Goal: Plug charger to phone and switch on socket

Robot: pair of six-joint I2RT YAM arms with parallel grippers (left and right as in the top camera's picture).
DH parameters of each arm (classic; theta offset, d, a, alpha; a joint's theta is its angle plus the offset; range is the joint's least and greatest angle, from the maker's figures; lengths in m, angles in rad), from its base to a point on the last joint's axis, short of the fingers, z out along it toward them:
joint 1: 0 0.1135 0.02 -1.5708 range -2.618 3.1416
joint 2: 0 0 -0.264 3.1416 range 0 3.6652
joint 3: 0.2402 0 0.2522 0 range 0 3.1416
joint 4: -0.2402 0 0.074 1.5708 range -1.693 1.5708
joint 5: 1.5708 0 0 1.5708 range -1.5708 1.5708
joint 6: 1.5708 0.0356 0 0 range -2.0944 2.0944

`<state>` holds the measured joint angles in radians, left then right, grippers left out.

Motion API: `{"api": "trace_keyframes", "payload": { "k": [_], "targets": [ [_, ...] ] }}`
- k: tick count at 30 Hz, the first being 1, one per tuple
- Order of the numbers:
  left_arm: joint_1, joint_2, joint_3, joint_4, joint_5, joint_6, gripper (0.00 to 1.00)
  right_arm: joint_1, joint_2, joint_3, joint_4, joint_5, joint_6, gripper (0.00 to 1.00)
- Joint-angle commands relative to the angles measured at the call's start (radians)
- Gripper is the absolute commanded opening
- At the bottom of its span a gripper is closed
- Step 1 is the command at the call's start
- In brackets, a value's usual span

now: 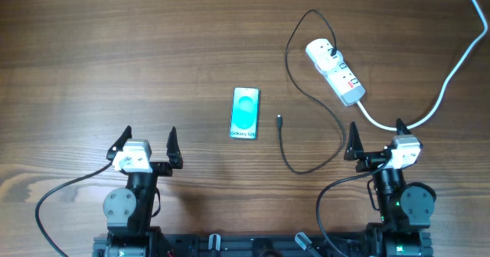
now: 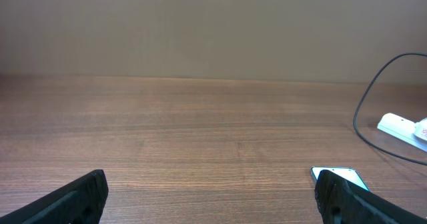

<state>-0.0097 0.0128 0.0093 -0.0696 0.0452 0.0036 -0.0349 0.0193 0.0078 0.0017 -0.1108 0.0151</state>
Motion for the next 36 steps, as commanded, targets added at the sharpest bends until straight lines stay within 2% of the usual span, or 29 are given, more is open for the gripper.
{"api": "trace_keyframes", "payload": {
  "k": [1, 3, 4, 6, 9, 11, 13, 15, 16, 18, 20, 22, 24, 27, 30, 33, 34, 36],
  "targets": [
    [0.008, -0.004, -0.004, -0.006, -0.020, 0.019, 1.00, -0.006, -0.003, -0.003, 0.004, 0.010, 0.012, 0.99],
    [0.008, -0.004, -0.004, 0.007, -0.019, 0.018, 1.00, -0.006, -0.003, -0.003, 0.004, 0.010, 0.012, 1.00],
    [0.007, -0.004, -0.004, 0.035, 0.112, -0.045, 1.00, -0.006, -0.003, -0.003, 0.004, 0.010, 0.011, 1.00],
    [0.007, -0.004, -0.004, 0.034, 0.298, -0.068, 1.00, -0.006, -0.003, -0.003, 0.005, 0.010, 0.012, 1.00],
    [0.007, -0.004, -0.004, 0.101, 0.413, -0.069, 1.00, -0.006, -0.003, -0.003, 0.004, 0.010, 0.012, 1.00],
    [0.007, -0.004, -0.004, 0.264, 0.612, -0.068, 1.00, -0.006, -0.003, -0.003, 0.004, 0.010, 0.012, 1.00],
    [0.007, -0.004, -0.004, 0.414, 0.684, -0.071, 1.00, -0.006, -0.003, -0.003, 0.004, 0.010, 0.011, 1.00],
    [0.007, -0.004, -0.003, 0.553, 0.683, -0.117, 1.00, -0.006, -0.003, -0.003, 0.004, 0.010, 0.011, 1.00],
    [0.007, -0.004, -0.002, 0.677, 0.683, -0.150, 1.00, -0.006, -0.003, -0.003, 0.004, 0.010, 0.011, 1.00],
    [0.007, -0.004, 0.043, 0.761, 0.653, -0.182, 1.00, -0.006, -0.003, -0.003, 0.004, 0.010, 0.012, 0.99],
    [0.007, 0.007, 0.126, 0.696, 0.649, -0.192, 1.00, -0.006, -0.003, -0.003, 0.004, 0.010, 0.011, 1.00],
    [0.007, 0.056, 0.263, 0.516, 0.632, -0.192, 1.00, -0.006, -0.003, -0.003, 0.004, 0.010, 0.011, 1.00],
    [0.007, 0.180, 0.490, 0.186, 0.591, -0.192, 1.00, -0.006, -0.003, -0.003, 0.004, 0.010, 0.011, 1.00],
    [0.007, 0.494, 0.906, -0.322, 0.538, -0.164, 1.00, -0.006, -0.003, -0.003, 0.004, 0.010, 0.012, 1.00],
    [0.007, 0.806, 1.256, -0.673, 0.585, -0.166, 1.00, -0.006, -0.003, -0.003, 0.004, 0.010, 0.011, 1.00],
    [0.007, 0.994, 1.417, -0.798, 0.777, -0.203, 1.00, -0.006, -0.003, -0.003, 0.004, 0.010, 0.011, 1.00],
    [0.007, 1.025, 1.423, -0.783, 0.839, -0.204, 1.00, -0.006, -0.003, -0.003, 0.004, 0.010, 0.011, 1.00],
    [0.006, 1.081, 1.423, -0.749, 0.874, -0.315, 1.00, -0.006, -0.003, -0.003, 0.004, 0.010, 0.012, 1.00]
  ]
}}
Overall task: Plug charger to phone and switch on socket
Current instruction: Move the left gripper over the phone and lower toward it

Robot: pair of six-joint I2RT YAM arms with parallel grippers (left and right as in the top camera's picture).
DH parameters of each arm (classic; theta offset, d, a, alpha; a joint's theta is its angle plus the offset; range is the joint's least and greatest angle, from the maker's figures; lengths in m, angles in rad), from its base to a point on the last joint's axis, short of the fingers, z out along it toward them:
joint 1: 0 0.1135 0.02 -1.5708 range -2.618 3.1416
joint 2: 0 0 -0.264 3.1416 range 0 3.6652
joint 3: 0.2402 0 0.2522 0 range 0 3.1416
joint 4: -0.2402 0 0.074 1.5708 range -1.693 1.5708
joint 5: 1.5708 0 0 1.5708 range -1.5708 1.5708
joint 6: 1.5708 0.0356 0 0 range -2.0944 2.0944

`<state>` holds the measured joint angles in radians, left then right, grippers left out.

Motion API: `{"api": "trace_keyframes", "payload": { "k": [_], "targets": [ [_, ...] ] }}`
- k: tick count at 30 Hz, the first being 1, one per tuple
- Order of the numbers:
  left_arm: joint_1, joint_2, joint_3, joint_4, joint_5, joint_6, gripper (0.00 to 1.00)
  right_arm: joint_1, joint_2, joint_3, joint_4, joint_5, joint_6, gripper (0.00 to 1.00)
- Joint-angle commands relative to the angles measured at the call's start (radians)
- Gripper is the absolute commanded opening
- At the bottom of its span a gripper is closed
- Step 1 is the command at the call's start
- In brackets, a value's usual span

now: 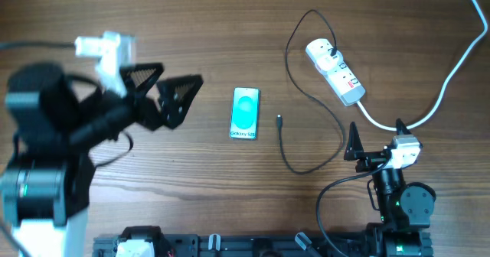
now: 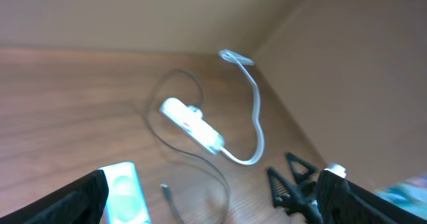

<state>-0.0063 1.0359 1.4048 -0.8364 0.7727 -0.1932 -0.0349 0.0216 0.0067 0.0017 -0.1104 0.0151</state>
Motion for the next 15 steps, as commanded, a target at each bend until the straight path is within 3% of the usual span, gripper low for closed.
{"api": "trace_keyframes", "payload": {
  "k": [1, 9, 15],
  "targets": [
    [-0.001, 0.089, 0.027, 0.005, 0.141, -0.161, 1.00, -0.006, -0.006, -0.002, 0.004, 0.010, 0.012, 1.00],
    [-0.288, 0.278, 0.058, -0.131, -0.393, -0.264, 1.00, -0.006, -0.006, -0.002, 0.005, 0.010, 0.012, 1.00],
    [-0.472, 0.591, 0.288, -0.385, -0.752, -0.266, 0.99, -0.006, -0.006, -0.002, 0.004, 0.010, 0.012, 1.00]
  ]
}}
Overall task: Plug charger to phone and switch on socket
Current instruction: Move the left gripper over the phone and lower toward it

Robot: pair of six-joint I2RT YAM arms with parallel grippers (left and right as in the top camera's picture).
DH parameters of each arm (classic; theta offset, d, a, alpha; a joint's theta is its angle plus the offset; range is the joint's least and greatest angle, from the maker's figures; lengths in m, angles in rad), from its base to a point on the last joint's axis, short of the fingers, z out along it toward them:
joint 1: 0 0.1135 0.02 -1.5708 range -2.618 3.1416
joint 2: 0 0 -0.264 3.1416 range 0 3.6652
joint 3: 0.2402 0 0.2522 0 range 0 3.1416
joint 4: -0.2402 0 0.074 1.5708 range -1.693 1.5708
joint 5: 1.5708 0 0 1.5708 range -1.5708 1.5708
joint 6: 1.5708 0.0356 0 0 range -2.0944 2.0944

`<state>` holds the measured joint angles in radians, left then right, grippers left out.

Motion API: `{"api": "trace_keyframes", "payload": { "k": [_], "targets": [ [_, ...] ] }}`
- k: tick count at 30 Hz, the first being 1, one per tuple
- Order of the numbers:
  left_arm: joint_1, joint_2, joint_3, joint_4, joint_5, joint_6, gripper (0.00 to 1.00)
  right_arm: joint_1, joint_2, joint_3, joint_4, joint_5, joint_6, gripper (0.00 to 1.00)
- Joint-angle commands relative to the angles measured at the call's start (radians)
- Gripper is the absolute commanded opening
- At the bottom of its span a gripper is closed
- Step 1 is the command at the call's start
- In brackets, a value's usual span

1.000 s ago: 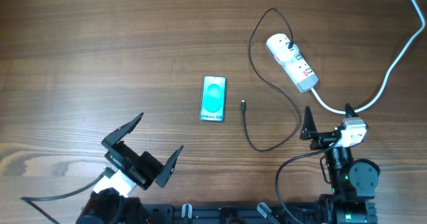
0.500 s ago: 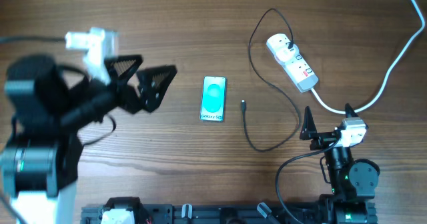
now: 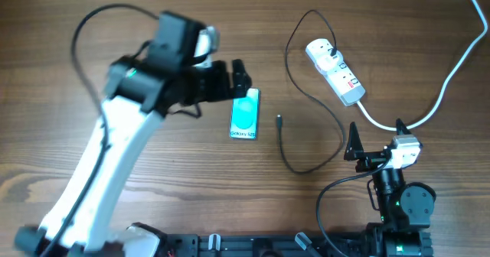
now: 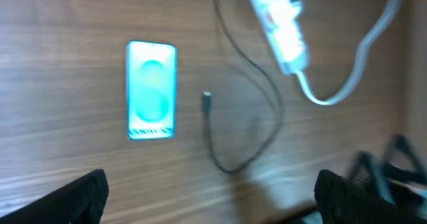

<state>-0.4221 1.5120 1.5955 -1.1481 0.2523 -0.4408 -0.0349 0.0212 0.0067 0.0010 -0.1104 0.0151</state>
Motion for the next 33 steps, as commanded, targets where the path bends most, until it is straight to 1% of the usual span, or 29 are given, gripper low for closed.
{"api": "trace_keyframes", "payload": {
  "k": [1, 4, 7, 10, 13, 24, 27, 33],
  "targets": [
    [-0.071, 0.159, 0.105, -0.089, -0.275, -0.045, 1.00, -0.006, -0.005, -0.002, 0.005, 0.010, 0.011, 1.00],
    [-0.092, 0.249, 0.105, -0.082, -0.297, -0.094, 1.00, -0.006, -0.005, -0.002, 0.005, 0.010, 0.011, 1.00],
    [-0.105, 0.303, 0.105, -0.051, -0.294, -0.095, 1.00, -0.006, -0.005, -0.002, 0.005, 0.010, 0.012, 1.00],
    [-0.109, 0.310, 0.103, -0.022, -0.262, -0.091, 1.00, -0.006, -0.005, -0.002, 0.005, 0.010, 0.012, 1.00],
    [-0.120, 0.322, 0.101, 0.013, -0.261, -0.035, 1.00, -0.006, -0.005, -0.002, 0.005, 0.010, 0.012, 1.00],
    [-0.156, 0.497, 0.098, 0.042, -0.269, -0.033, 1.00, -0.006, -0.005, -0.002, 0.005, 0.010, 0.011, 1.00],
    [-0.161, 0.535, 0.097, 0.048, -0.269, 0.037, 1.00, -0.006, -0.005, -0.002, 0.005, 0.010, 0.011, 1.00],
    [-0.160, 0.564, 0.077, 0.058, -0.269, 0.038, 1.00, -0.006, -0.005, -0.002, 0.005, 0.010, 0.011, 1.00]
  ]
}}
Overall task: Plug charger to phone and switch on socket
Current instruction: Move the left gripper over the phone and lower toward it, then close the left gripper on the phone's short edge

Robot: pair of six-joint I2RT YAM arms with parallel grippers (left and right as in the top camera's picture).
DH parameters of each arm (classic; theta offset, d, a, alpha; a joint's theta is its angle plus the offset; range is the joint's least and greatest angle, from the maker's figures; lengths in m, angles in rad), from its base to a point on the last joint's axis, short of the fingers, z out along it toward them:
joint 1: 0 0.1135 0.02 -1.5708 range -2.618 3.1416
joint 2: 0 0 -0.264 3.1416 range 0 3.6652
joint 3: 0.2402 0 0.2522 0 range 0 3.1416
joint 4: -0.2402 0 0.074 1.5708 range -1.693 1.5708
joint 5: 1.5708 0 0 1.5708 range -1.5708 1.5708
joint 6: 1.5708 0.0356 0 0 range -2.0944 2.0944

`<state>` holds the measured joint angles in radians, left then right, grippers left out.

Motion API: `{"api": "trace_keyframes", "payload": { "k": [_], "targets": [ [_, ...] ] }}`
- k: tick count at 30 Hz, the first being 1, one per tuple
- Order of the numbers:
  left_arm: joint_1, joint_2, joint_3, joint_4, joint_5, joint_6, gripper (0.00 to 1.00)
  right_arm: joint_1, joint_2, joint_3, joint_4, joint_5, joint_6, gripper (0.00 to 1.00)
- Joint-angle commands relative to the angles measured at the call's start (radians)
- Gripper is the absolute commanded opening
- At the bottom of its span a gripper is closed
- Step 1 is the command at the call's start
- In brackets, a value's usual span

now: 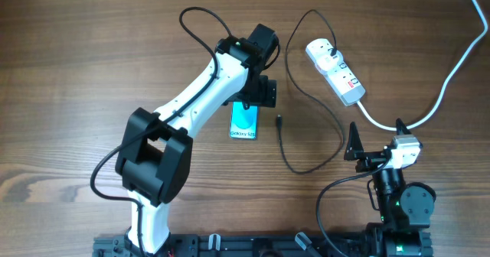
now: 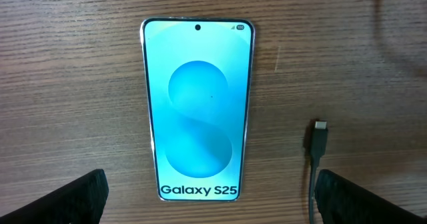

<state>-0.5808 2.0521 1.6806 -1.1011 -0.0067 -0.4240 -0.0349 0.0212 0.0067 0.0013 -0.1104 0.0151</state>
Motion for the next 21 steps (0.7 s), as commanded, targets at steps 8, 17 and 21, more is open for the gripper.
{"api": "trace_keyframes", "payload": {
  "k": [8, 17, 21],
  "targets": [
    [-0.002, 0.025, -0.075, 0.075, -0.010, 0.020, 1.00, -0.006, -0.005, -0.002, 0.005, 0.010, 0.012, 1.00],
    [0.003, 0.104, -0.093, 0.085, -0.002, -0.007, 1.00, -0.006, -0.005, -0.002, 0.005, 0.010, 0.011, 1.00],
    [0.003, 0.112, -0.093, 0.093, -0.003, -0.002, 1.00, -0.006, -0.005, -0.002, 0.005, 0.010, 0.012, 1.00]
  ]
}}
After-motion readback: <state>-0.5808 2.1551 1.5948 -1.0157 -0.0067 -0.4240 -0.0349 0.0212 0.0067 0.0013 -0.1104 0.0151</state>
